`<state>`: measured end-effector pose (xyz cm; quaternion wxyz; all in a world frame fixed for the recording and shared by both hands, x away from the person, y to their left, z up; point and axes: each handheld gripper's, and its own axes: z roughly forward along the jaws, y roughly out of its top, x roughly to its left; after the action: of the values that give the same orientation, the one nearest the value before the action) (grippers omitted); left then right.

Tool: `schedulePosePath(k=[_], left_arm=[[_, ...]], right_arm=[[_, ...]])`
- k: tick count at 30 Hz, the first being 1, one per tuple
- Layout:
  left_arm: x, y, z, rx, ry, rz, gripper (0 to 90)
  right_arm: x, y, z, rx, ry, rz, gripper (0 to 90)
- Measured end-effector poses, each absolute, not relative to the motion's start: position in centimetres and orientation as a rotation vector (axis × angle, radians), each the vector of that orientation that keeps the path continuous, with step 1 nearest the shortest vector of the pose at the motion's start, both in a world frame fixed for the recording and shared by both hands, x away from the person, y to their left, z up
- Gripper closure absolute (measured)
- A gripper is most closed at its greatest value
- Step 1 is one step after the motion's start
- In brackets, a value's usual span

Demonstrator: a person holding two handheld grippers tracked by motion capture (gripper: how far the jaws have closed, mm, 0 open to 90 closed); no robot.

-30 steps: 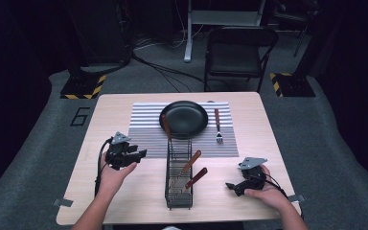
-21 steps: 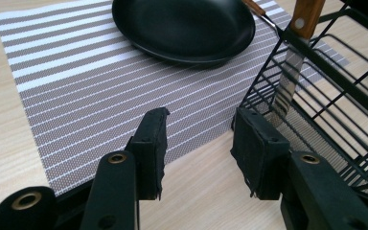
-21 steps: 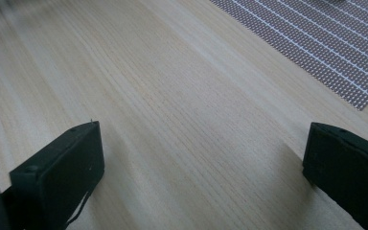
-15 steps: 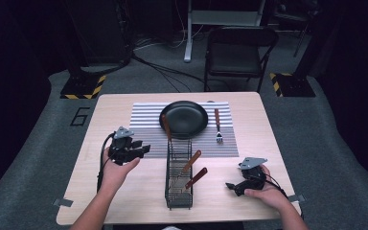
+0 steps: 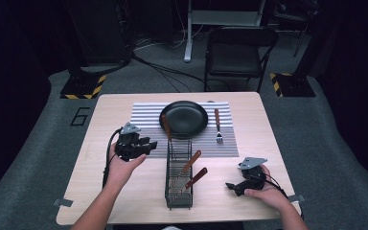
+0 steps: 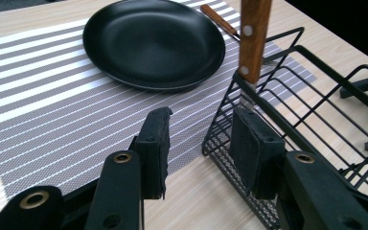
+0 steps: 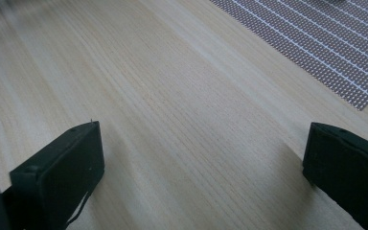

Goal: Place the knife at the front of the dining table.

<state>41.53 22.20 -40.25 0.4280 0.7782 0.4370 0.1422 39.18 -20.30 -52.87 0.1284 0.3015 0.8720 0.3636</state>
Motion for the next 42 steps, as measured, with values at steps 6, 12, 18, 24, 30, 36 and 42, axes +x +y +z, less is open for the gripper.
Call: schedulePosePath(k=[6, 12, 18, 24, 30, 36, 42], left_arm=[[41.7, 21.4, -39.7, 1.931, 1.073, 0.351, 57.0], [42.0, 20.7, -39.6, 1.926, 1.071, 0.339, 54.7], [42.4, 19.8, -39.6, 1.915, 1.06, 0.336, 52.2], [42.9, 18.9, -39.9, 1.917, 1.056, 0.329, 52.5], [43.4, 18.4, -40.2, 1.922, 1.059, 0.329, 54.6], [43.6, 17.6, -40.2, 1.912, 1.067, 0.345, 60.9], [43.8, 17.4, -40.3, 1.904, 1.069, 0.369, 69.0]], right_arm=[[39.2, -20.3, -52.9, 0.876, 2.535, 1.058, 0.0], [39.2, -20.3, -52.9, 0.877, 2.536, 1.058, 0.0], [39.2, -20.3, -52.9, 0.876, 2.535, 1.058, 0.0], [39.2, -20.3, -52.9, 0.877, 2.536, 1.058, 0.0], [39.2, -20.3, -52.9, 0.876, 2.536, 1.058, 0.0], [39.2, -20.3, -52.9, 0.875, 2.536, 1.057, 0.0], [39.2, -20.3, -52.9, 0.877, 2.535, 1.058, 0.0]])
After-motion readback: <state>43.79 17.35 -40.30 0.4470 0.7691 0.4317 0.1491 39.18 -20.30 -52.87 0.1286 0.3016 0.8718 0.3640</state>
